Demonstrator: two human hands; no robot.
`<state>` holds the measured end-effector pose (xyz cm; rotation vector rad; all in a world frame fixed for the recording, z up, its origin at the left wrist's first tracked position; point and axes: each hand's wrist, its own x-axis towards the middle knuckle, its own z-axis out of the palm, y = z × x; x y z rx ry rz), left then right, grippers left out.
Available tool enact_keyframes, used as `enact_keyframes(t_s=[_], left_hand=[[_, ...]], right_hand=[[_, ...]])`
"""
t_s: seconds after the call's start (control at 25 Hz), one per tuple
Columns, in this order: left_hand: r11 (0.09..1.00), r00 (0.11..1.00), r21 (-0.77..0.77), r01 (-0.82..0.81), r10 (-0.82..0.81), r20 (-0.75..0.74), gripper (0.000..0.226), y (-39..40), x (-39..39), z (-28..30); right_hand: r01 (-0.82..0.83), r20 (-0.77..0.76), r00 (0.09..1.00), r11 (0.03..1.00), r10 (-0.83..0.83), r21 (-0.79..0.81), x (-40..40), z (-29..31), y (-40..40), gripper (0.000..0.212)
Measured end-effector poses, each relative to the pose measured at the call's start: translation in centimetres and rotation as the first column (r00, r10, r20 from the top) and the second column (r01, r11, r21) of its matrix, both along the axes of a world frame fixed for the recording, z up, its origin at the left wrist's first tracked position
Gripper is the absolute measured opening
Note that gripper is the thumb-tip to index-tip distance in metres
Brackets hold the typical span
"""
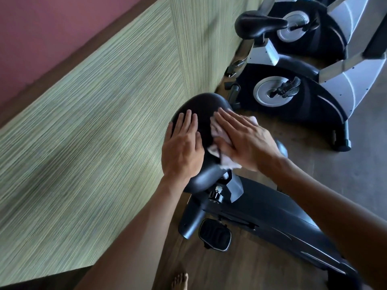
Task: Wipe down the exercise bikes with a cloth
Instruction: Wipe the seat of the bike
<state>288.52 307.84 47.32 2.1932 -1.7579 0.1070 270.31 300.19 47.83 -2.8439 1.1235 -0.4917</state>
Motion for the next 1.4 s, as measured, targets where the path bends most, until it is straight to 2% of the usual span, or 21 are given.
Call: enact_keyframes(t_s=[0.08,0.2,0.24,0.28,0.36,0.44,0.48,0.56,0.64,0.68,0.72,0.76,0.88,0.92,0.96,1.04,1.08,1.16,1.28,1.32,1.4], left_hand=[[1.0,1.0,0.011,-0.009,0.009,0.014,0.064,-0.1,-0.2,-0.1],[1.0,0.999,0.012,-0.022,0.021,0.033,0.065,-0.1,-0.4,-0.2],[1.0,0.999,0.004,-0.021,0.021,0.036,0.064,-0.1,-0.5,-0.2],[1.0,0.999,0.0,-0.012,0.012,0.032,0.063,-0.1,-0.4,-0.3],[1.0,1.0,0.014,-0.001,0.001,0.013,0.062,0.0,-0.2,-0.1],[0.999,1.0,0.042,0.007,-0.007,-0.01,0.063,0.3,-0.1,0.1],[0.999,1.0,0.045,0.012,-0.011,-0.011,0.064,0.5,-0.2,0.0],[1.0,1.0,0.009,0.016,-0.016,0.003,0.066,0.6,-0.6,-0.1],[0.998,1.0,-0.066,-0.001,0.002,0.01,0.06,1.2,-1.2,-0.2],[0.993,1.0,-0.115,-0.003,0.004,0.005,0.054,1.5,-1.4,-0.2],[0.989,1.0,-0.147,0.006,-0.007,-0.009,0.049,1.7,-1.4,0.0],[0.985,0.999,-0.172,0.028,-0.03,-0.011,0.046,2.1,-1.5,0.0],[0.983,0.996,-0.17,0.063,-0.051,0.077,0.045,3.5,-2.0,-0.4],[0.979,0.992,-0.197,0.059,-0.034,0.125,0.044,4.1,-2.2,-1.4],[0.975,0.987,-0.215,0.05,-0.015,0.159,0.044,4.6,-2.4,-2.0],[0.967,0.984,-0.254,0.026,0.02,0.176,0.044,5.1,-2.8,-2.8],[0.963,0.985,-0.267,0.017,0.031,0.172,0.044,5.4,-2.9,-2.8],[0.946,0.981,-0.325,0.009,0.054,0.187,0.041,5.7,-3.0,-3.3],[0.902,0.977,-0.433,-0.004,0.095,0.189,0.039,6.2,-3.6,-4.5],[0.887,0.978,-0.462,-0.009,0.104,0.18,0.039,6.2,-3.8,-4.8],[0.858,0.98,-0.512,-0.03,0.125,0.153,0.038,6.0,-4.1,-4.9]], right_hand=[[0.032,0.067,0.998,0.987,-0.022,-0.158,-3.3,-1.3,0.8,0.059],[0.412,0.225,0.895,0.908,-0.386,-0.082,-0.6,-1.6,0.4,0.05],[0.45,0.233,0.875,0.89,-0.423,-0.073,0.7,-1.4,0.5,0.051],[0.408,0.246,0.893,0.909,-0.378,-0.084,1.2,-1.4,0.8,0.053],[0.127,0.161,0.982,0.97,-0.094,-0.208,-0.6,-2.2,1.5,0.061],[-0.129,-0.025,0.992,0.936,0.128,-0.328,-4.5,-2.2,1.4,0.068],[-0.149,-0.048,0.989,0.913,0.141,-0.38,-6.0,-2.3,1.2,0.068],[0.038,0.113,0.994,0.899,0.012,-0.437,-6.0,-3.5,1.2,0.061],[0.329,0.356,0.916,0.854,-0.185,-0.402,-3.1,-4.7,2.1,0.052],[0.384,0.414,0.887,0.826,-0.205,-0.413,-1.7,-5.2,2.3,0.051],[0.354,0.422,0.893,0.826,-0.158,-0.439,-0.9,-5.3,2.4,0.052],[0.245,0.349,0.936,0.809,-0.053,-0.535,-1.0,-5.9,2.5,0.054],[-0.042,0.042,0.993,0.645,0.113,-0.763,-5.5,-6.6,1.5,0.059],[-0.009,0.066,0.992,0.594,0.105,-0.804,-6.6,-7.5,1.2,0.058],[0.096,0.174,0.981,0.577,0.081,-0.811,-6.8,-8.3,1.0,0.057],[0.372,0.449,0.894,0.559,-0.001,-0.741,-4.2,-9.5,1.4,0.053],[0.44,0.521,0.854,0.567,-0.023,-0.697,-2.3,-9.9,1.7,0.053],[0.368,0.48,0.876,0.572,0.052,-0.733,-0.3,-10.4,2.1,0.055],[0.11,0.162,0.981,0.391,0.103,-0.914,-3.9,-11.1,0.8,0.059],[0.107,0.143,0.986,0.344,0.081,-0.933,-5.5,-11.1,0.1,0.059],[0.288,0.324,0.945,0.346,0.052,-0.893,-6.0,-11.2,-0.7,0.055]])
